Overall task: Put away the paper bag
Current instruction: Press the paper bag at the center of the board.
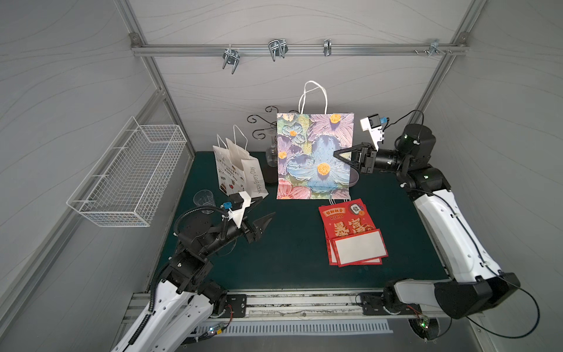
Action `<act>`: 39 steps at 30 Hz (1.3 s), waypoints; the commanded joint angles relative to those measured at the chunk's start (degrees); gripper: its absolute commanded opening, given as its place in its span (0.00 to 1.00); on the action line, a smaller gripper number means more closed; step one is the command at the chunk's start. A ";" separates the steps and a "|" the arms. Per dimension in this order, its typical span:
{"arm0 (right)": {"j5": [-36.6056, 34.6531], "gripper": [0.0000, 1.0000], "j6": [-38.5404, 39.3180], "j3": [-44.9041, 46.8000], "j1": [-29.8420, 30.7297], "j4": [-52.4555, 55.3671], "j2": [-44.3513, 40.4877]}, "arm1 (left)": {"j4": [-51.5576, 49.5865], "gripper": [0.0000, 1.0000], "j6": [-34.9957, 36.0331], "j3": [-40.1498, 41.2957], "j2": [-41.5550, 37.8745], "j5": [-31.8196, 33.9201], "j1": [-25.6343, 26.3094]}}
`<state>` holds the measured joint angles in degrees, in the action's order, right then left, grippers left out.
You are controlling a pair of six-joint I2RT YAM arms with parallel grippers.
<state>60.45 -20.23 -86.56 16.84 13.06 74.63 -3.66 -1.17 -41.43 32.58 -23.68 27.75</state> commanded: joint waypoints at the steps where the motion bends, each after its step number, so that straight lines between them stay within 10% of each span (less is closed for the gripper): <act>1: 4.50 0.00 12.24 2.10 -0.24 1.78 -2.24 | 2.95 0.73 -7.04 -4.84 3.30 1.91 -1.18; 16: 18.79 0.00 14.17 5.73 2.40 -1.81 -1.31 | 20.47 0.90 -23.87 -13.21 22.63 -26.12 -7.18; 28: 15.23 0.00 7.03 4.23 1.71 -7.33 0.42 | 26.41 0.46 -29.67 -11.76 26.23 -35.78 -7.18; 35: 15.16 0.00 3.34 5.92 1.09 -10.97 0.22 | 26.16 0.00 -29.41 -11.89 26.04 -35.46 -7.18; 39: 14.19 0.00 3.65 6.29 0.33 -9.46 -0.53 | 23.82 0.00 -28.42 -12.58 26.16 -35.86 -7.18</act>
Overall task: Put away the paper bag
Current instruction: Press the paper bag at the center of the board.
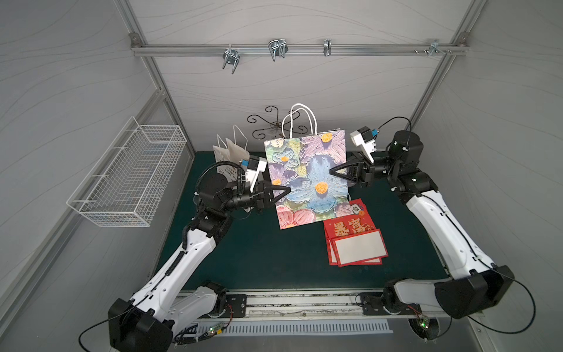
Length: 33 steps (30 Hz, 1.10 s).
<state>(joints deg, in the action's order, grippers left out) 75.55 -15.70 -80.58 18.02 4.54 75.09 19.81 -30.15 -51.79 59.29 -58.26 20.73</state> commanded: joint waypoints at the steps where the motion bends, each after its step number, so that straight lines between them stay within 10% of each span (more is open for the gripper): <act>1: -1.33 0.07 -0.55 0.20 -1.03 -0.09 -1.32 | -0.01 0.00 0.81 -2.25 -0.57 -1.05 -0.16; 4: -3.77 0.45 2.94 -0.11 -2.30 5.11 -2.95 | -1.80 0.00 1.74 -2.93 -0.49 0.52 -0.16; 7: -8.35 0.59 8.38 0.49 -4.83 12.03 -6.42 | -3.51 0.00 2.46 -3.66 -0.42 2.45 -0.34; 19: -38.83 0.77 29.92 16.26 -8.31 27.99 -25.70 | -4.94 0.00 2.10 -4.92 -1.20 14.64 -0.75; 33: -20.84 0.82 35.09 18.55 -8.19 24.43 -21.36 | 8.23 0.00 -12.45 -9.22 3.24 4.59 -0.63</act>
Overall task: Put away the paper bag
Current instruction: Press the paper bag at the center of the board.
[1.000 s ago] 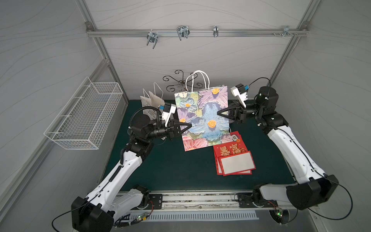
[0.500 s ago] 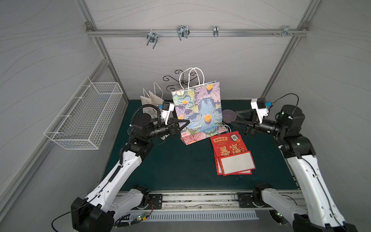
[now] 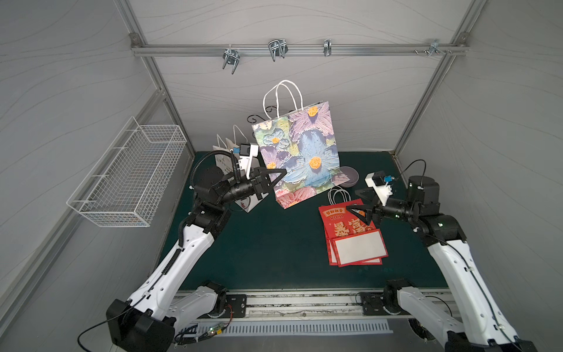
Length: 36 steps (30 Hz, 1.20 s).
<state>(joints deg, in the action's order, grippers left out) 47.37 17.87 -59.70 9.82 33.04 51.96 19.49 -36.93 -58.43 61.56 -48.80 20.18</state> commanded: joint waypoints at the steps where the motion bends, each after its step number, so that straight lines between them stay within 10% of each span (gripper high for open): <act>1: 8.60 0.83 1.34 -3.03 -0.04 -5.04 2.73 | 9.49 0.00 -6.54 -2.57 1.11 -5.51 -0.04; 17: 28.33 0.82 -5.29 -14.42 5.90 -14.36 15.26 | 6.84 0.00 -5.29 -3.78 2.48 -11.05 5.29; 36: 32.56 0.27 -14.94 -14.98 7.92 -21.50 17.12 | -1.05 0.05 0.58 -3.48 1.06 -9.97 5.59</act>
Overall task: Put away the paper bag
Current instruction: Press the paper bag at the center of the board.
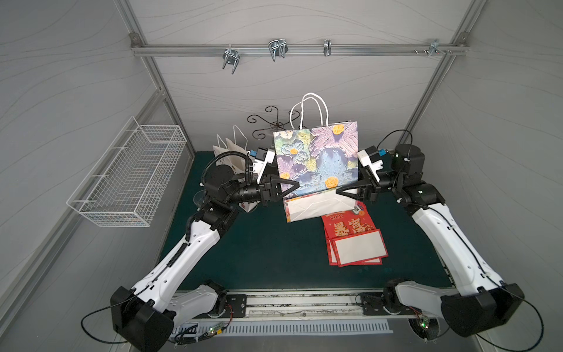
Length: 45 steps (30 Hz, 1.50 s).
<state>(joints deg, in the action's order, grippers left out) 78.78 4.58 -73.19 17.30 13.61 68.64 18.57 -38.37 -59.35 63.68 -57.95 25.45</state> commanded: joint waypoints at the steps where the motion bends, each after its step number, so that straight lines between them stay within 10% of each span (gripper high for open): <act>1: 1.47 0.22 -1.68 -1.60 0.38 -2.09 0.53 | -1.05 0.05 2.92 -2.68 -1.27 -0.19 0.39; 7: 1.87 0.00 -1.21 -1.56 0.49 -2.10 0.27 | -8.89 0.25 12.09 -3.39 -3.68 11.01 0.32; 14: -1.82 0.00 3.81 -2.70 0.27 3.65 -0.49 | -8.39 0.89 17.02 0.33 -10.33 34.47 0.30; 19: -13.29 0.00 8.18 -2.18 -0.16 5.54 -1.99 | -11.52 0.94 22.34 4.00 -17.01 44.51 0.28; 30: -15.33 0.00 7.79 -5.36 1.46 5.41 -1.11 | -15.86 1.00 19.96 7.44 -14.87 14.25 0.69; 39: -3.54 0.00 -3.21 -5.51 1.57 0.02 -0.21 | -13.64 1.00 18.71 8.44 -11.38 10.97 1.21; 45: 0.69 0.00 -6.00 -5.09 1.52 0.13 1.20 | 6.89 0.99 5.80 13.23 -9.54 9.53 1.21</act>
<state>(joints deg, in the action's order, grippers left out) 75.24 1.67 -77.62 18.55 15.09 69.01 10.48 -24.73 -47.37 53.32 -46.24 26.44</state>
